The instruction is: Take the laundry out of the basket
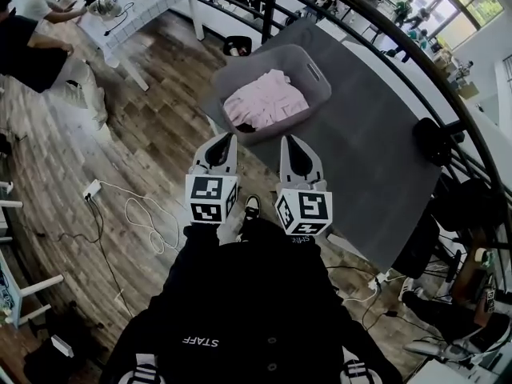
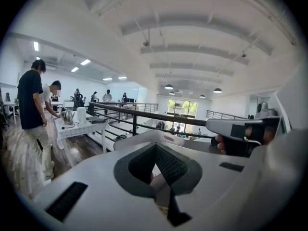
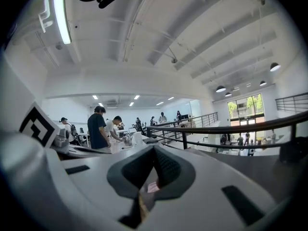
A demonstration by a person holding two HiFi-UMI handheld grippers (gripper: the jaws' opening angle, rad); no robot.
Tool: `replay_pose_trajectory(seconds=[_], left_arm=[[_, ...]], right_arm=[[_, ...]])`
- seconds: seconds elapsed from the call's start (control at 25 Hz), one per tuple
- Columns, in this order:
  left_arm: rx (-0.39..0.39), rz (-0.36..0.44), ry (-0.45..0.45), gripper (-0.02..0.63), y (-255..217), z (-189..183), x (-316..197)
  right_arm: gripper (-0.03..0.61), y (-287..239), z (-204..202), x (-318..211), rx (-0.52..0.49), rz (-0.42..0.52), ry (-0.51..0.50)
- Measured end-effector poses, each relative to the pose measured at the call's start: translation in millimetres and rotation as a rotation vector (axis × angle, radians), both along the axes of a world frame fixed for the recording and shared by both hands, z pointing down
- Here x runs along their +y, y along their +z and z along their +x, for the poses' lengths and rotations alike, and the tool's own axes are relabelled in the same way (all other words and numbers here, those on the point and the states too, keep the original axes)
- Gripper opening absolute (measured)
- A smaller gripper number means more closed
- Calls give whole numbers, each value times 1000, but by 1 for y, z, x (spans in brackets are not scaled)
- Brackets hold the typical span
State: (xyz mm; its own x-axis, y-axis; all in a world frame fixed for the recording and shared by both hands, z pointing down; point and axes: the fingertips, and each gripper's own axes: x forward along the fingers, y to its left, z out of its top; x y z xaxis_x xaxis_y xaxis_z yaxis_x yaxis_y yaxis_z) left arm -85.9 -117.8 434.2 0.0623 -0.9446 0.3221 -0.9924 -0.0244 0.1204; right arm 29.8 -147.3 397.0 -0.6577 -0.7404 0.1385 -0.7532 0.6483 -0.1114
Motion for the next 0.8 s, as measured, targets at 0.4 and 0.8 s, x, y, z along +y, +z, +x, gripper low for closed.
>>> replay_pose_trajectory(seconds=[0.4, 0.8], left_arm=[[22, -21, -18, -3, 5, -11, -76], [47, -74, -7, -3, 24, -33, -109]], right_arm=[[15, 8, -15, -76, 30, -36, -27], [15, 26, -40, -110, 83, -77, -30]])
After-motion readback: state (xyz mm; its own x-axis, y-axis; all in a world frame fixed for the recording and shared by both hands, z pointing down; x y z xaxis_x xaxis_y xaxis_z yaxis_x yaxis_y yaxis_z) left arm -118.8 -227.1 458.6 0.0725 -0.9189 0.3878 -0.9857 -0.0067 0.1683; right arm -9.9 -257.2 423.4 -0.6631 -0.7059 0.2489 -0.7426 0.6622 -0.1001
